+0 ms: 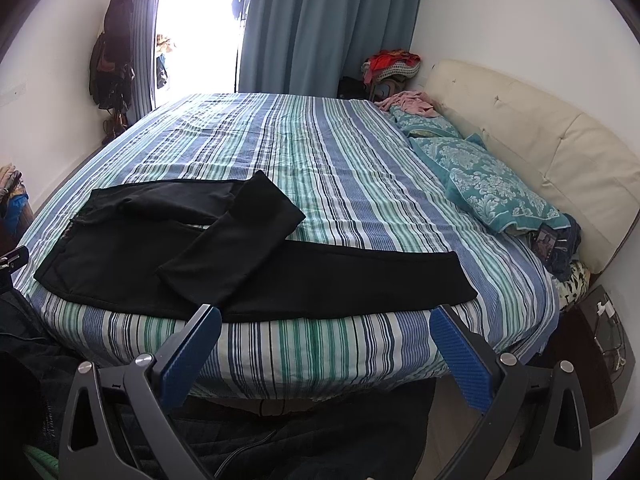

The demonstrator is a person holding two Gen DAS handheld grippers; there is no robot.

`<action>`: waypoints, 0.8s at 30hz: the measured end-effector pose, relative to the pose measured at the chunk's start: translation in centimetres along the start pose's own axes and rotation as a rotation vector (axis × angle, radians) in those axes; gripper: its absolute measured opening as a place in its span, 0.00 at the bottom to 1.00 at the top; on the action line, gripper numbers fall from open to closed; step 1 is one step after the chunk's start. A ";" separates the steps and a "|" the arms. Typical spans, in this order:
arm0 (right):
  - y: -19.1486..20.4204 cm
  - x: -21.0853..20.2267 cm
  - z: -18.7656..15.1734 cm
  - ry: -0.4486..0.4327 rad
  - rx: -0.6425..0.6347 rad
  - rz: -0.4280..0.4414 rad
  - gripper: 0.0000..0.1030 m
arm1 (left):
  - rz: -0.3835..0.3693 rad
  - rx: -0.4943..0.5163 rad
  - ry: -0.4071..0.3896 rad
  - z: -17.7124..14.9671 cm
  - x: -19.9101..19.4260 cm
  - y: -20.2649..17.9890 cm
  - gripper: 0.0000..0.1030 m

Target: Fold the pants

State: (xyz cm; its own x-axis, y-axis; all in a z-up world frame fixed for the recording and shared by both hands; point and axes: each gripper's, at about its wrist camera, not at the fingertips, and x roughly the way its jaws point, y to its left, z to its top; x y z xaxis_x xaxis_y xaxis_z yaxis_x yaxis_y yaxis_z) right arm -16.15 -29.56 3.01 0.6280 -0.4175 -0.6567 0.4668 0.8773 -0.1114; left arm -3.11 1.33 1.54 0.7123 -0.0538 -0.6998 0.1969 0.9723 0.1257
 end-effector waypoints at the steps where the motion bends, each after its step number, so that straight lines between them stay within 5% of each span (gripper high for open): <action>1: 0.1 -0.2 -0.1 0.000 0.000 0.001 1.00 | 0.003 -0.001 0.001 0.0 -0.2 0.0 0.99; 17: -1.3 -1.5 -0.4 -0.012 0.042 -0.031 1.00 | -0.010 0.105 -0.073 0.9 -2.8 -0.8 0.99; 24: -1.7 -1.2 -0.2 -0.002 0.056 -0.065 1.00 | -0.017 0.092 -0.044 0.5 -2.2 -0.9 0.99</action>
State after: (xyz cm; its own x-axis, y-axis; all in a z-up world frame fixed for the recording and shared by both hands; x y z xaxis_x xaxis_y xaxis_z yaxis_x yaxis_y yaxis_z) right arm -17.75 -30.48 3.82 0.5961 -0.4740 -0.6481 0.5411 0.8335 -0.1119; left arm -4.49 0.45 3.32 0.7370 -0.0825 -0.6709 0.2690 0.9463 0.1792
